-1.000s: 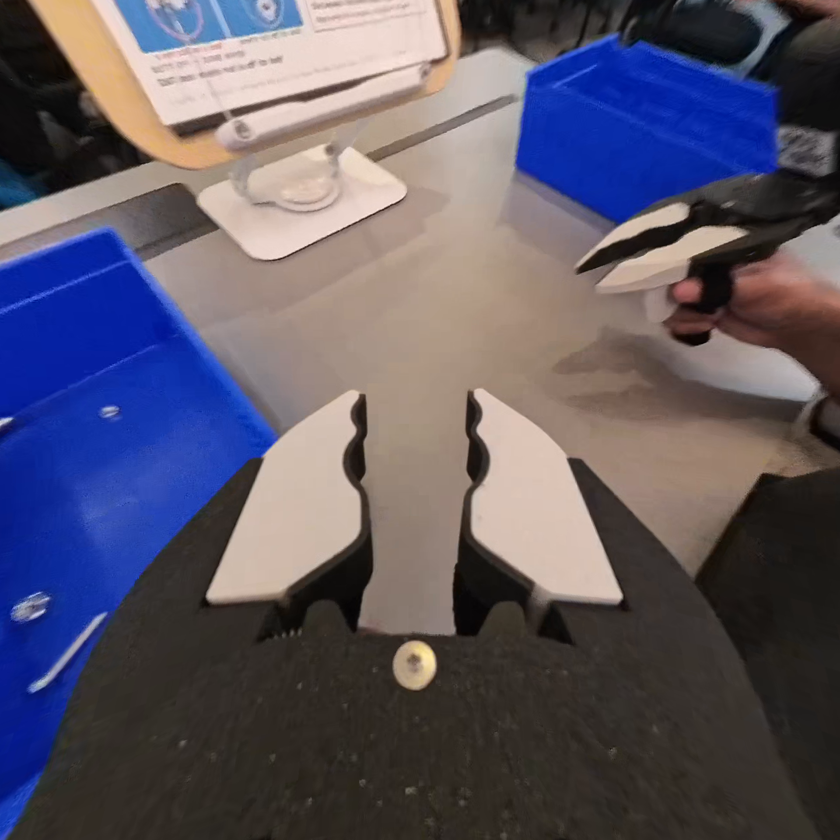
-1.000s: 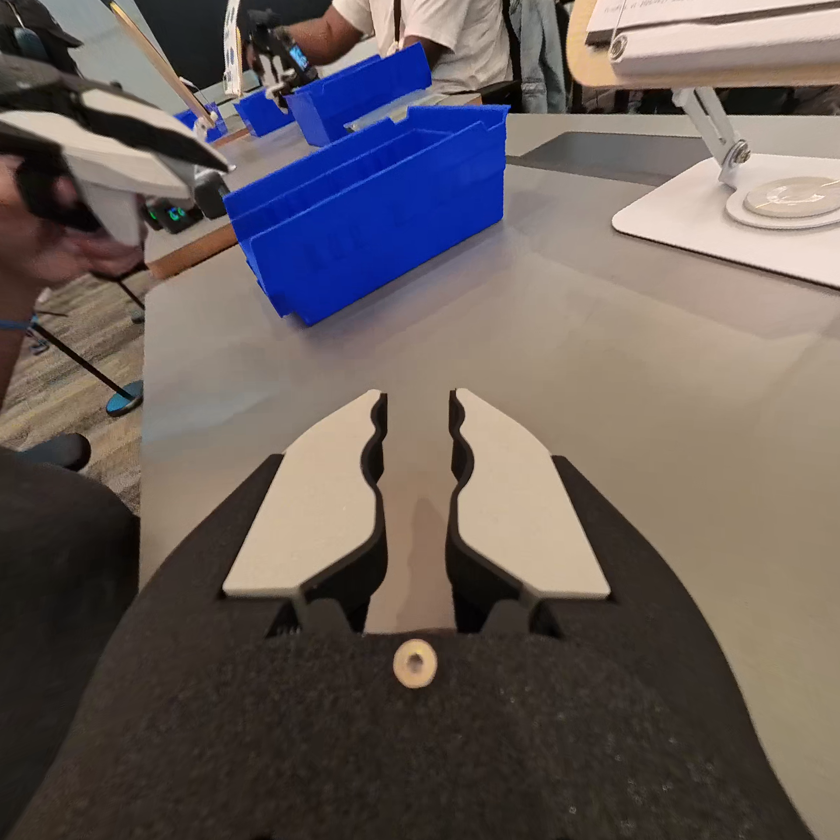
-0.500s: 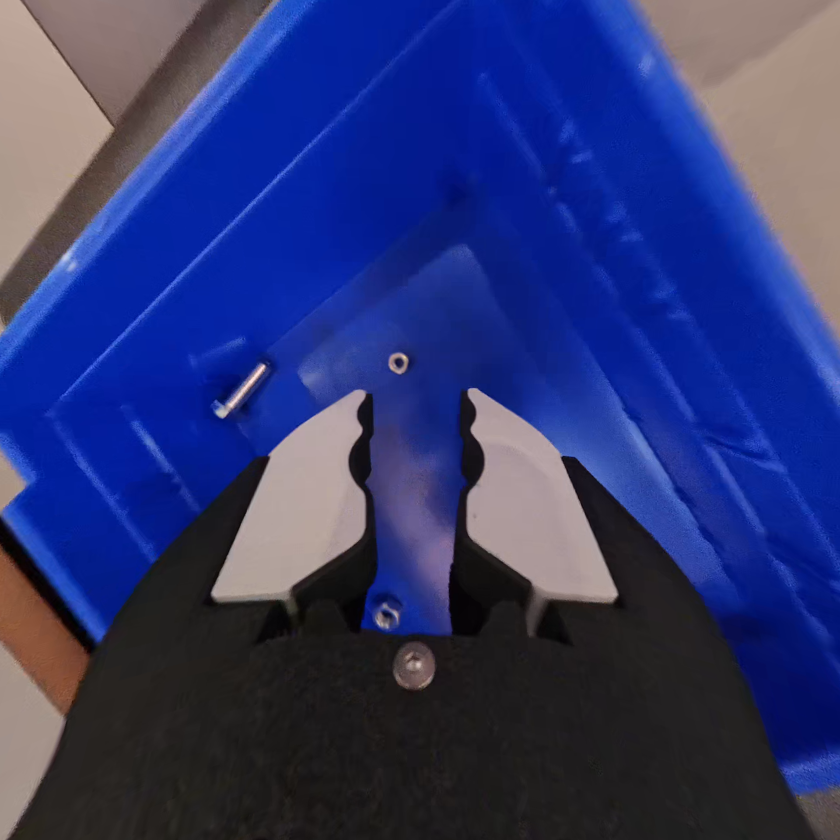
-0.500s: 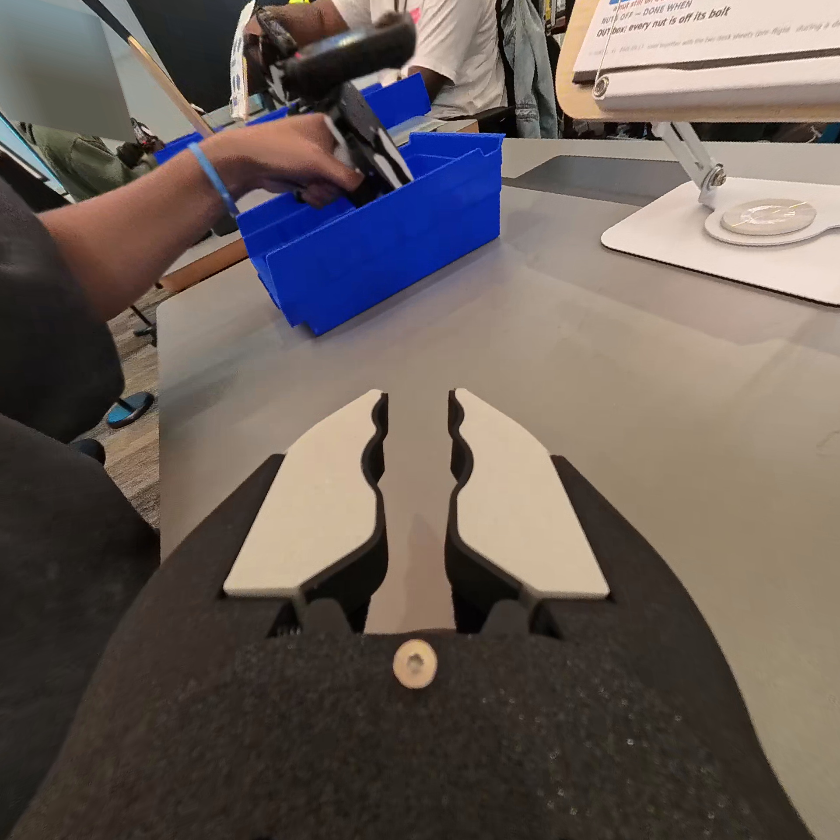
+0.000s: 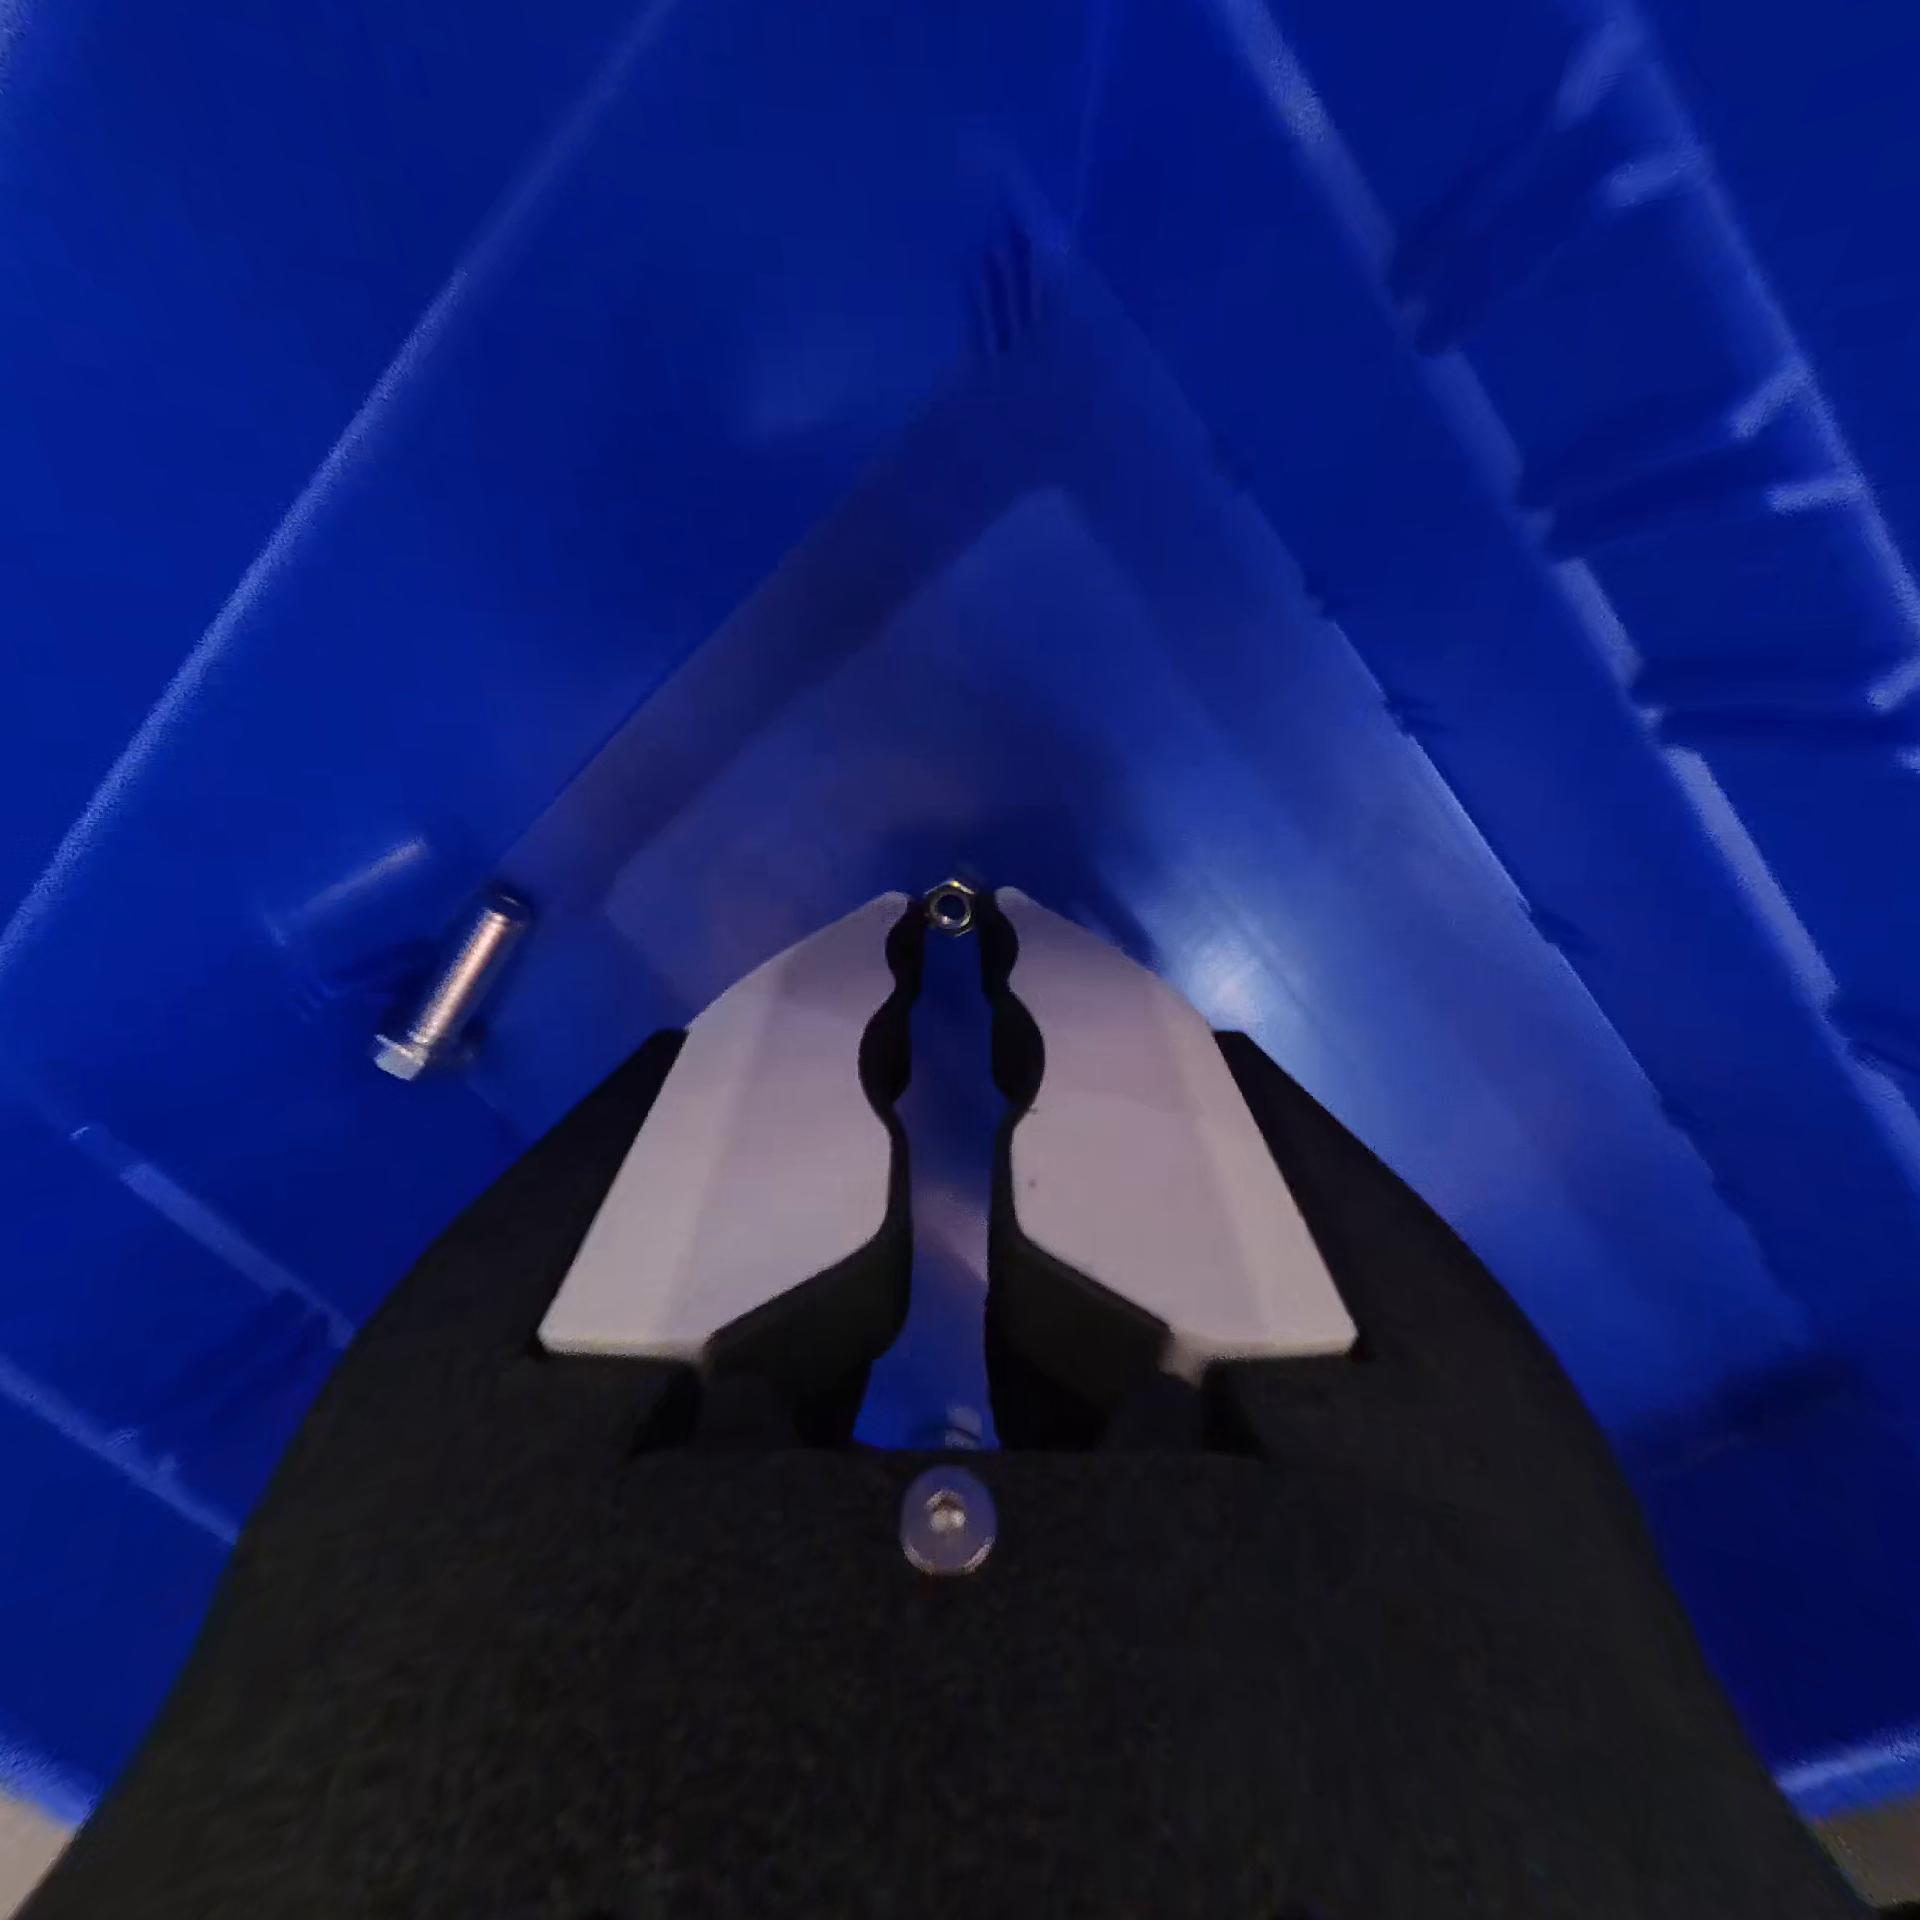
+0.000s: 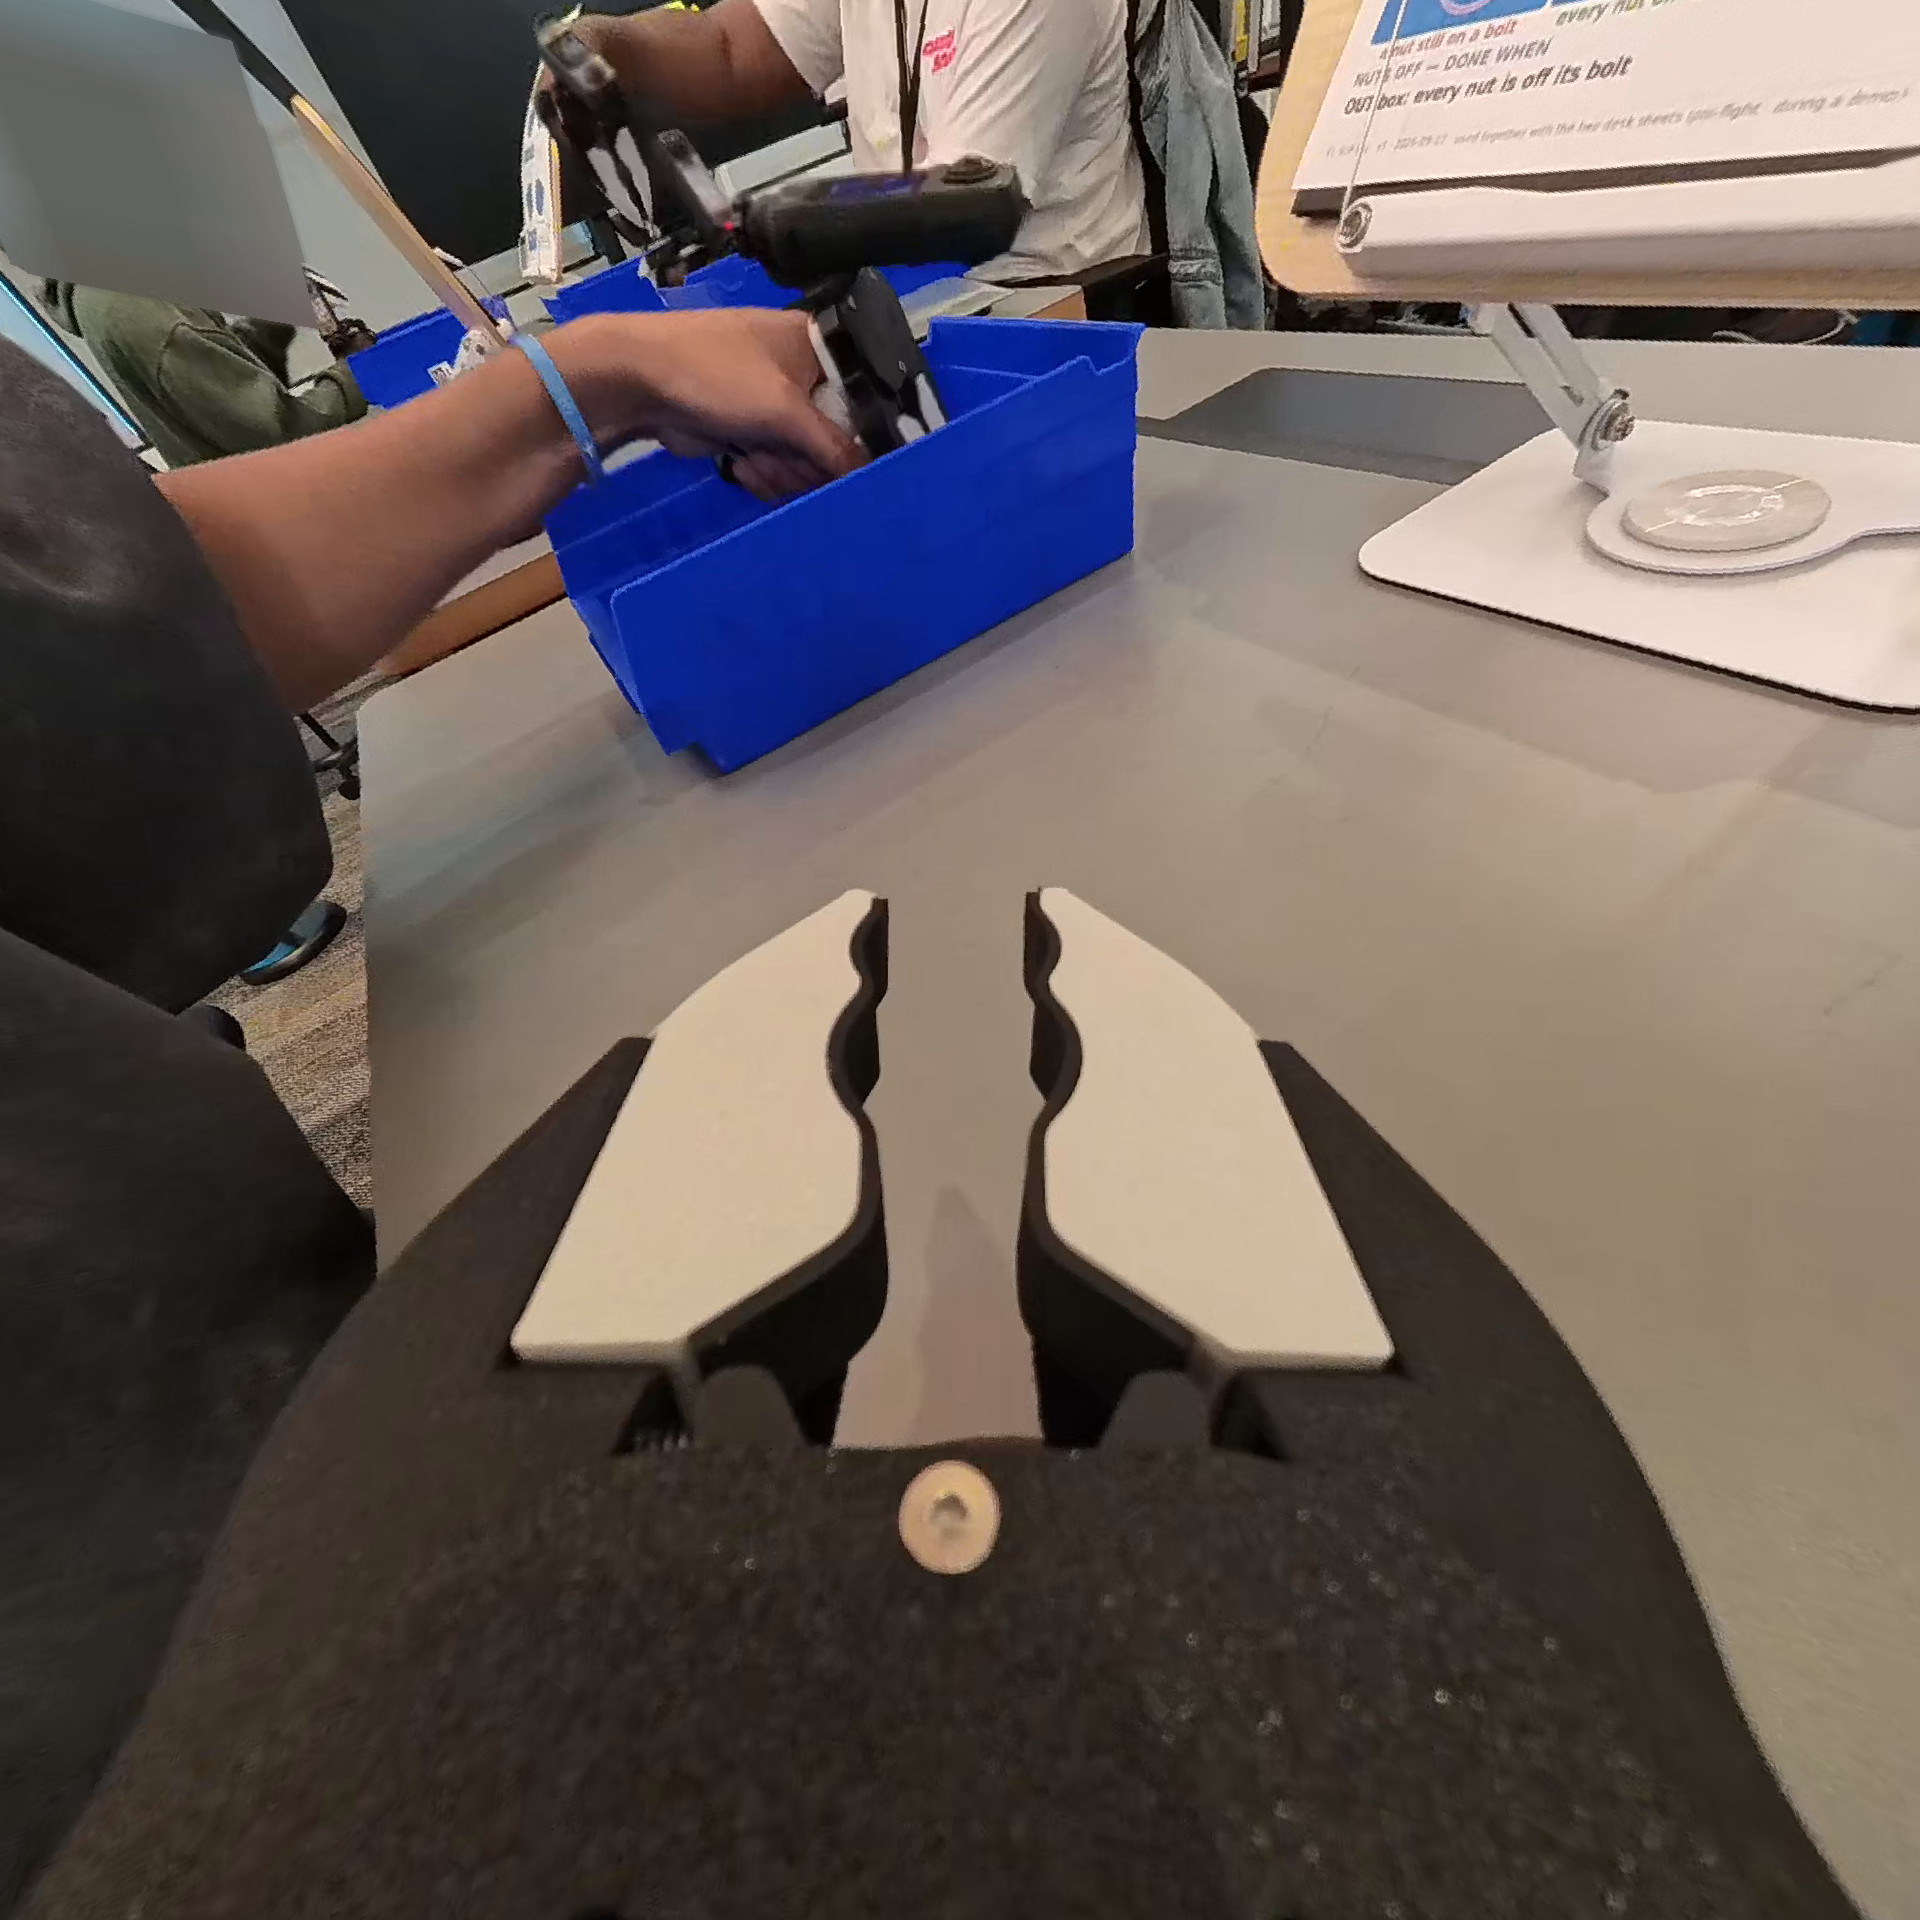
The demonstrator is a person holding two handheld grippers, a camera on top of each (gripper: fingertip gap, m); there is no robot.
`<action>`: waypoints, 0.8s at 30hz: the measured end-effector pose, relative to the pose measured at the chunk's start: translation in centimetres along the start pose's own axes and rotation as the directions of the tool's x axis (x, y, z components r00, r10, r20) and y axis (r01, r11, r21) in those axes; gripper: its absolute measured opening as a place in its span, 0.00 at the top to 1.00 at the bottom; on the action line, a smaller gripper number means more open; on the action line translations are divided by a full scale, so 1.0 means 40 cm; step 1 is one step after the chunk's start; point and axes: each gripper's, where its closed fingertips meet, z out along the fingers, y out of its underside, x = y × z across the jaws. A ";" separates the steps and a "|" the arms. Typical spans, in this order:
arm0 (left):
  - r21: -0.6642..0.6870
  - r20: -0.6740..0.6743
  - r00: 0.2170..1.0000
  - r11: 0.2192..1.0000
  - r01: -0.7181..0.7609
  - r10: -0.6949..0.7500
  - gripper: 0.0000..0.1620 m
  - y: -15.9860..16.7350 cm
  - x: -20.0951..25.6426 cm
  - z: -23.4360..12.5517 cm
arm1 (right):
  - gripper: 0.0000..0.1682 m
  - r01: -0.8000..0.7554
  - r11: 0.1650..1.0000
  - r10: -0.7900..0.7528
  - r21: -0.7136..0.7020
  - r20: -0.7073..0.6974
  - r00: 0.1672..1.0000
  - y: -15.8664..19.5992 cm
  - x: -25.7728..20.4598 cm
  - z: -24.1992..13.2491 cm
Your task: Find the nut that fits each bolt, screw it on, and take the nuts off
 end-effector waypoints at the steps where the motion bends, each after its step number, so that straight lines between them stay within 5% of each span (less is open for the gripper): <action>1: 0.007 0.000 1.000 1.000 -0.018 0.018 0.94 0.000 0.007 -0.017 | 0.85 0.003 1.000 -0.003 0.000 0.000 1.000 -0.001 -0.002 0.000; 5: 0.169 -0.009 0.989 0.975 -0.143 0.146 0.94 -0.066 0.097 -0.182 | 0.85 0.018 1.000 -0.018 -0.006 -0.007 1.000 -0.003 -0.003 -0.002; 10: 0.365 -0.067 0.853 0.808 -0.462 0.518 0.94 -0.189 0.423 -0.334 | 0.85 0.027 1.000 -0.027 -0.004 -0.025 0.999 -0.012 0.004 -0.014; 15: 0.304 -0.161 0.658 0.671 -0.676 0.736 0.94 -0.256 0.698 -0.192 | 0.85 0.048 0.998 -0.051 -0.049 -0.060 0.997 -0.005 0.020 -0.032; 19: 0.208 -0.222 0.570 0.610 -0.765 0.791 0.94 -0.304 0.778 -0.062 | 0.85 0.029 0.988 -0.043 -0.153 -0.088 0.995 0.034 0.052 -0.038; 24: 0.210 -0.268 0.498 0.555 -0.805 0.825 0.94 -0.310 0.830 -0.026 | 0.85 0.042 0.972 -0.067 -0.232 -0.101 0.993 0.071 0.058 -0.039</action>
